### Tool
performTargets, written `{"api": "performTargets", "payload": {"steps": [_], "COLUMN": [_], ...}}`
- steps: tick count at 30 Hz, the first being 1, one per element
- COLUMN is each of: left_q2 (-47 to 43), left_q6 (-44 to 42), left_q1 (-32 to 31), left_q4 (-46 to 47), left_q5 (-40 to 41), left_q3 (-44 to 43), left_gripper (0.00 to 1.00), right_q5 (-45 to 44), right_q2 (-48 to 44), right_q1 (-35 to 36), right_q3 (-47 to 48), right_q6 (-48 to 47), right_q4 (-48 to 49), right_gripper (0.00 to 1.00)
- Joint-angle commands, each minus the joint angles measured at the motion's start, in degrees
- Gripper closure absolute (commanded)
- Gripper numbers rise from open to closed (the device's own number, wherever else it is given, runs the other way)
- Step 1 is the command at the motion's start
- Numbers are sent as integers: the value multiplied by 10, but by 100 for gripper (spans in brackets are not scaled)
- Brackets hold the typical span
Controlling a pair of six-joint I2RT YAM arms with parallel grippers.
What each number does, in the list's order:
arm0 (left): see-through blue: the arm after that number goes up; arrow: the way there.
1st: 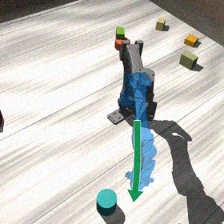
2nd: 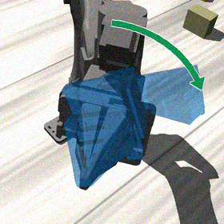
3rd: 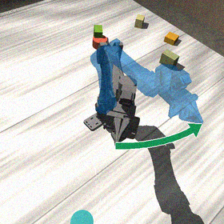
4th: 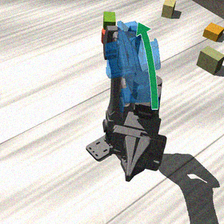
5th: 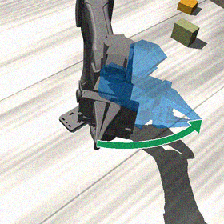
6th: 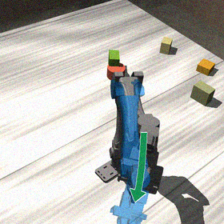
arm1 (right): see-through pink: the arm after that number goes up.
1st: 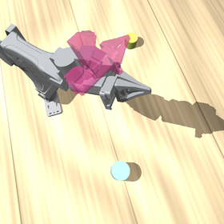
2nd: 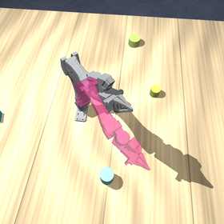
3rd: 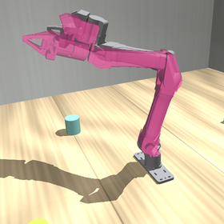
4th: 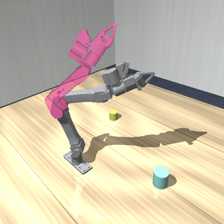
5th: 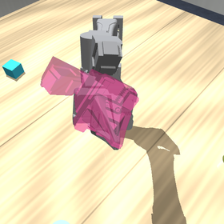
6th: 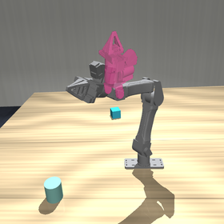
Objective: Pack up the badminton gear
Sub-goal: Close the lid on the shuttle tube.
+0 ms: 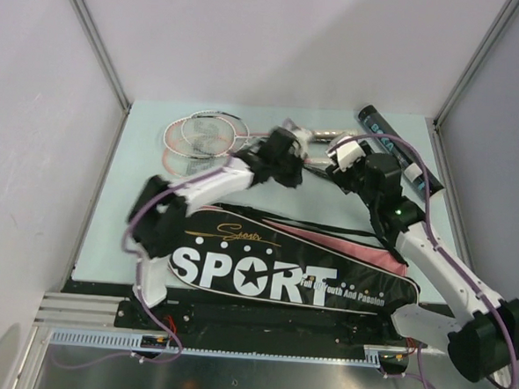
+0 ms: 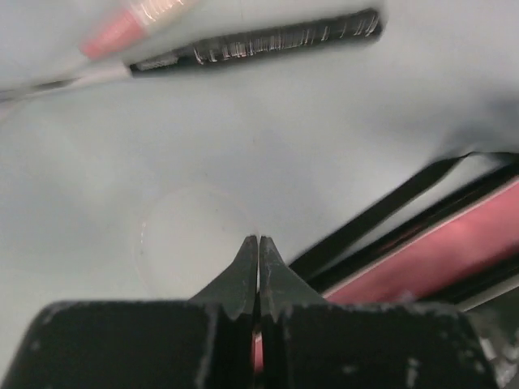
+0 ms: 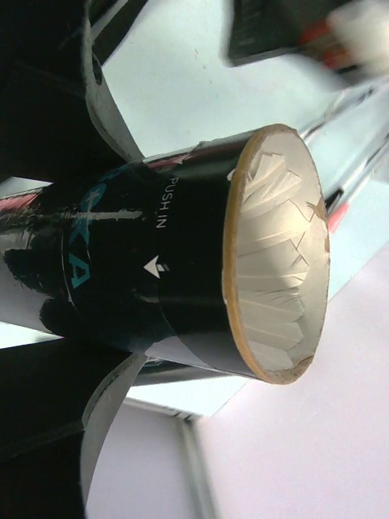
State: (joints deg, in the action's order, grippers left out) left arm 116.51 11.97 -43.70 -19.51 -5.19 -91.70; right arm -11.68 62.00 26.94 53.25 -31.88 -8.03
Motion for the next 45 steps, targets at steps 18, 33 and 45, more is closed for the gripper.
{"api": "performTargets", "payload": {"steps": [18,33,45], "left_q2": [-463,-422,-402], "left_q6": [18,12,-12], "left_q1": [102,73,74], "left_q4": [257,268,236], "left_q5": [-294,-304,-272], "left_q3": [251,260,247], "left_gripper": [100,100,100], "right_q5": [361,344,332], "right_q2": [93,80,46], "right_q1": [25,43,50], "right_q3": [14,14,14], "right_q6": [3,-2,-5], "right_q4": [109,100,97], "right_gripper": [80,81,82]}}
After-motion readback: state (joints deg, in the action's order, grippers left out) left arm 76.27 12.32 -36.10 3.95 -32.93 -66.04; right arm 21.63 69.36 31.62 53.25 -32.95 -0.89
